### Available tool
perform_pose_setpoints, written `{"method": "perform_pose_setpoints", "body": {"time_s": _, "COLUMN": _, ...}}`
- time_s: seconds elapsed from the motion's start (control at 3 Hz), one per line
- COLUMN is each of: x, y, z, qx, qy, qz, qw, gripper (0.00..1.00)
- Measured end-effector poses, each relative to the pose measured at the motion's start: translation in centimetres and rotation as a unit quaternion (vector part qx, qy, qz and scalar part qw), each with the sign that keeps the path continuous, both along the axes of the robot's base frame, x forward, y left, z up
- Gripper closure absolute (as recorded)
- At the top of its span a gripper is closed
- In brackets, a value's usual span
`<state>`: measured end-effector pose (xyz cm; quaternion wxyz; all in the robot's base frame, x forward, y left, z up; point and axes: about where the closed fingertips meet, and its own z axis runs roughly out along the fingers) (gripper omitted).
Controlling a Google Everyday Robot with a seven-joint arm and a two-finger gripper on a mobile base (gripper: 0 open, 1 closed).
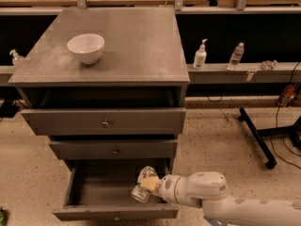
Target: Pick 7up can from bottom drawer and place on counter
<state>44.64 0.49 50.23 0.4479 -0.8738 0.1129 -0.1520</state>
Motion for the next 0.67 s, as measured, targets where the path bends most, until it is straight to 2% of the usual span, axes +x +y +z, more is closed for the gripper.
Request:
{"method": "perform_pose_setpoints", "body": {"time_s": 0.33, "x": 0.0, "y": 0.0, "z": -0.1, "qx": 0.000, "qy": 0.000, "qz": 0.000, "qw": 1.0000, "gripper": 1.00}}
{"method": "perform_pose_setpoints", "body": {"time_s": 0.67, "x": 1.6, "y": -0.3, "z": 1.4, "qx": 0.044, "qy": -0.017, "qz": 0.010, "qw": 0.9988, "gripper": 1.00}}
